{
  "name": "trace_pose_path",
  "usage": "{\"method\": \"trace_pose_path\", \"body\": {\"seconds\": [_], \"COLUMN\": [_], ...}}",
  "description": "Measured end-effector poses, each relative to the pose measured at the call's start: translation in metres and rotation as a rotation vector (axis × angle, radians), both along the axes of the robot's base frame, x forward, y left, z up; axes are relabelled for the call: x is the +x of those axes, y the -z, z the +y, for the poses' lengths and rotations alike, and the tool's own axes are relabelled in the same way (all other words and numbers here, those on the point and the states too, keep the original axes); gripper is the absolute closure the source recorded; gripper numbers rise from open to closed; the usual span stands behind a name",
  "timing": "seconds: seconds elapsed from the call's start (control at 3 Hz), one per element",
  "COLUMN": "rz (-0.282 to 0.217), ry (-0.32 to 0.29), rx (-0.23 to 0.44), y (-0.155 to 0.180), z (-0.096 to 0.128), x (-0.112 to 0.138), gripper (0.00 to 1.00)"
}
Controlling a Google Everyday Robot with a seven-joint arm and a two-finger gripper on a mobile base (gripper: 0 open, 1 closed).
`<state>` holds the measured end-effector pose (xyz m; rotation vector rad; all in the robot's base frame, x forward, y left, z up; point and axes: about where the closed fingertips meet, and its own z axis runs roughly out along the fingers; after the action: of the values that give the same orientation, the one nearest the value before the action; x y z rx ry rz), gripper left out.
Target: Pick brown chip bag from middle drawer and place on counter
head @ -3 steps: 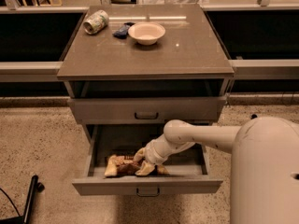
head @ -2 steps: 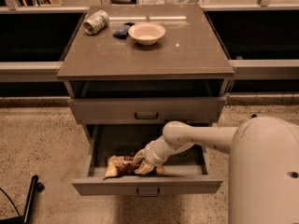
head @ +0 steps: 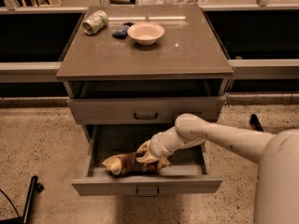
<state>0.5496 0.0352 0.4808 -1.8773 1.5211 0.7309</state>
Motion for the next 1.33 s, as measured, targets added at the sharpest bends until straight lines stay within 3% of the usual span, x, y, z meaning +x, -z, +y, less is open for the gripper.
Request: {"method": "trace_pose_path", "body": {"seconds": [0.33,0.67,1.0,1.33], "rz": [-0.094,-0.165,-0.244,-0.244], "ry": [0.007,0.011,0.008,0.008], "rx": [0.142,0.205,0.207,0.207], "y": [-0.095,-0.169,-0.234,-0.234], "z": [-0.035,-0.087,-0.127,-0.127], "x": [0.005,0.001,-0.001,-0.001], "gripper": [1.0,1.0,1.0,1.0]}}
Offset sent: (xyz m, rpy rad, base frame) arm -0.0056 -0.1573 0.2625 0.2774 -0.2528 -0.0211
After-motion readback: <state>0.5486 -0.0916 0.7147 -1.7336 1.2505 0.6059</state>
